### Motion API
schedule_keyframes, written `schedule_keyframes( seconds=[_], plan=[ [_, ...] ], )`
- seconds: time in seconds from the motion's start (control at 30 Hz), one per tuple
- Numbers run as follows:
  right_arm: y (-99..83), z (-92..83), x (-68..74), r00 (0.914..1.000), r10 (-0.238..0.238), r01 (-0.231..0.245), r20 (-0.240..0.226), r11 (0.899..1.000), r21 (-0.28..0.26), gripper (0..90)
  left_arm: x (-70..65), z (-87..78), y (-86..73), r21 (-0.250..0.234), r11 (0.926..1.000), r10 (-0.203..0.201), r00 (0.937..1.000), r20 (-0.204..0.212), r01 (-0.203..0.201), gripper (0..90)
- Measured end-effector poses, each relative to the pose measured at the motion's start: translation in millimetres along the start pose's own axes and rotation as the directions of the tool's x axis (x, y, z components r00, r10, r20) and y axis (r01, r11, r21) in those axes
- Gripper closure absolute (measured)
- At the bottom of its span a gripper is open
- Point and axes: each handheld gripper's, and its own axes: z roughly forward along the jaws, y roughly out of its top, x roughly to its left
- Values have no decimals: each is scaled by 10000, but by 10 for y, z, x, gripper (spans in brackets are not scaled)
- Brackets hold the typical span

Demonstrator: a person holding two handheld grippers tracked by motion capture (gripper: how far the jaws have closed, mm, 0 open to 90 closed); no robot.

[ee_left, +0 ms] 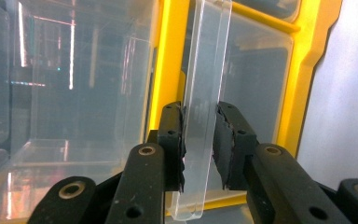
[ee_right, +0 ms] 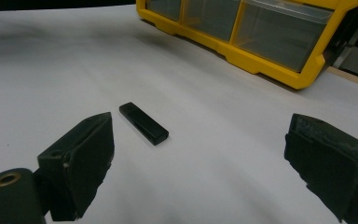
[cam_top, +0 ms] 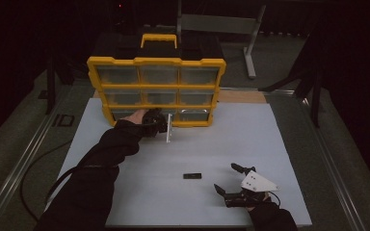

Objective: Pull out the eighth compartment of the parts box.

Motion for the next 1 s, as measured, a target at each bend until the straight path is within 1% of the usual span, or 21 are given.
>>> schedule_keyframes(
  seconds=[0.13,0.2,0.27,0.4,0.57,0.6,0.73,0.8,0.9,1.0],
  plan=[
    [-1,-2,-2,10000,20,-20,12,10000,1,85,7,-4,0,14,10000,40,10000,36,-41,756],
    [-1,-4,-4,10000,28,-28,18,10000,-4,84,12,-16,5,-8,10000,-78,10000,-11,78,760],
    [-3,-4,-7,10000,58,-58,0,10000,-4,84,-1,-14,6,-37,10000,-69,9999,-89,69,760],
    [-2,-3,-5,10000,49,-49,13,10000,-1,84,9,-25,2,-42,10000,-32,10000,-9,32,760],
    [-3,-11,-15,10000,83,-83,50,9999,-57,84,21,-36,-5,-80,10000,4,9999,164,-3,759],
    [-3,-12,-16,9999,89,-89,60,9999,-65,84,34,-40,-14,-141,9999,-9,9996,276,12,759],
    [-3,-21,-29,9997,130,-127,225,9999,-104,85,57,-56,-22,-169,9998,62,9989,461,-54,759],
    [-6,-22,-42,9995,201,-197,259,9997,-140,84,58,-61,-27,-193,9998,95,9988,482,-85,759],
    [-5,-25,-45,9993,181,-176,329,9997,-139,84,67,-70,-23,-146,9998,160,9985,529,-152,759],
    [-3,-22,-41,9993,165,-160,335,9998,-141,84,67,-82,-24,-192,9998,126,9979,634,-114,759]
  ],
)
